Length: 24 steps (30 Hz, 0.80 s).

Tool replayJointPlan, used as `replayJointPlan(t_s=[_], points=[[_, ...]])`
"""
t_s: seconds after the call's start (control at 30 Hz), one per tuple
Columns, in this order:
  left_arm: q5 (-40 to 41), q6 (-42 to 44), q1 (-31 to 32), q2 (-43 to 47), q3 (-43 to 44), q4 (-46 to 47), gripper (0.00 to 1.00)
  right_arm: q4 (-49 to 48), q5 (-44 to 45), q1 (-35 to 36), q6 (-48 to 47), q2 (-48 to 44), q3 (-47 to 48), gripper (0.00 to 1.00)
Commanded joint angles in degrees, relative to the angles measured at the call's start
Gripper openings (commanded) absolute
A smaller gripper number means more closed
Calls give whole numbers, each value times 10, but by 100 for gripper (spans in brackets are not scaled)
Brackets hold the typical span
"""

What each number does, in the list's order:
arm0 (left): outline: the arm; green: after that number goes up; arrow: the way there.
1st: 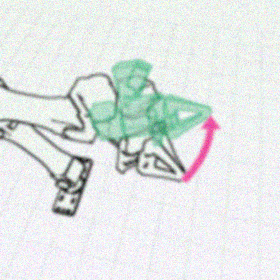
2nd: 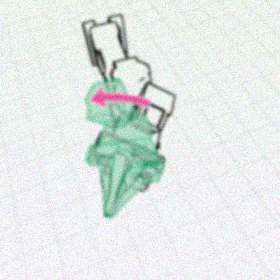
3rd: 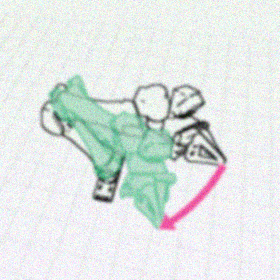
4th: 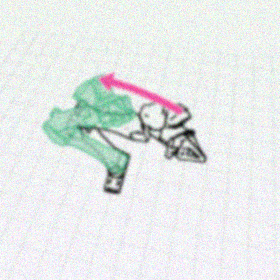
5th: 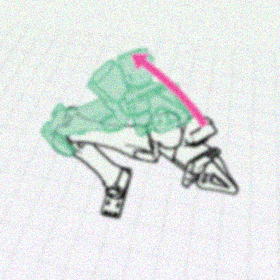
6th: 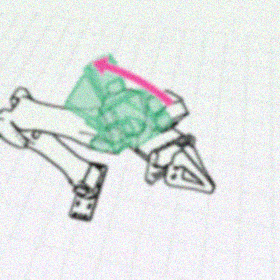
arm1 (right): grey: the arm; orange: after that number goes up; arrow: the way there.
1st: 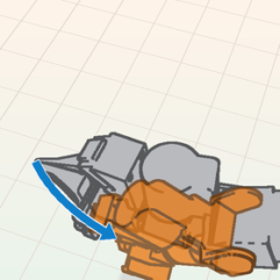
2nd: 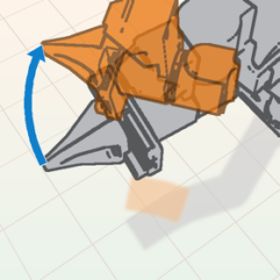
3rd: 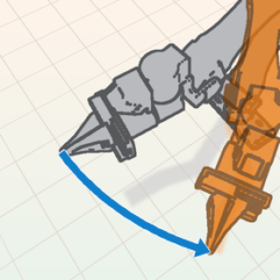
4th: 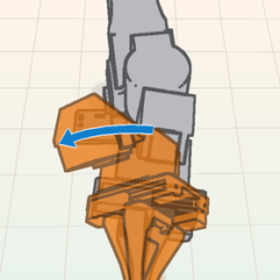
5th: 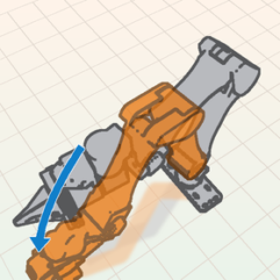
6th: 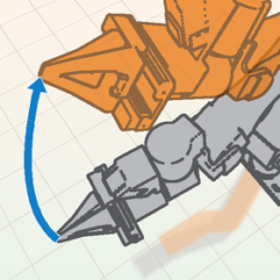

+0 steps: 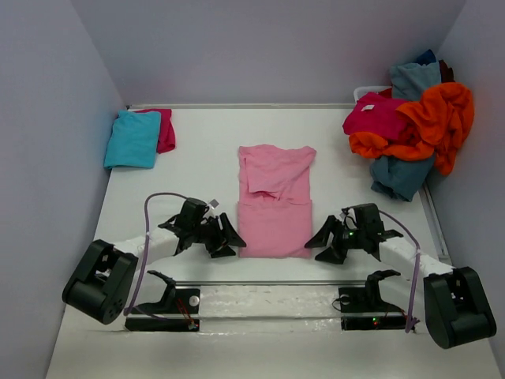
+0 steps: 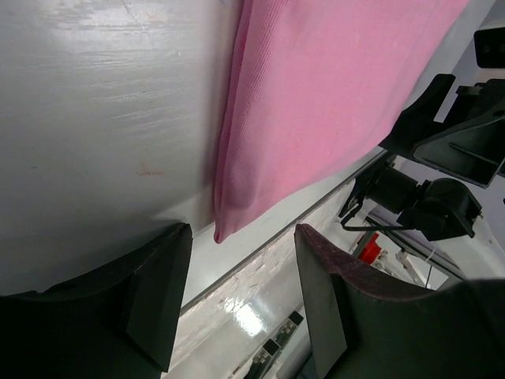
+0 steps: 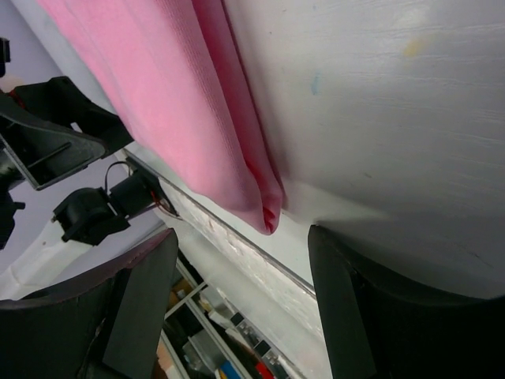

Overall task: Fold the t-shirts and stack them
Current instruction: Pick up the 2/3-rectangle-folded T-shirt from the center of the board.

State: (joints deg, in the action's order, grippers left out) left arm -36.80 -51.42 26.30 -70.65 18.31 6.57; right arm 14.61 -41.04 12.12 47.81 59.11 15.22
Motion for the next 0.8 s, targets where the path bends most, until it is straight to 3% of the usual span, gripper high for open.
replayJointPlan(t_s=[0.0,0.77], points=[[-1,3,3,17,-6,-27,66,-61,-11,5,22,17,-28,73],[-28,-29,43,-83,-26,74,66,-213,-28,16,60,121,-65,67]])
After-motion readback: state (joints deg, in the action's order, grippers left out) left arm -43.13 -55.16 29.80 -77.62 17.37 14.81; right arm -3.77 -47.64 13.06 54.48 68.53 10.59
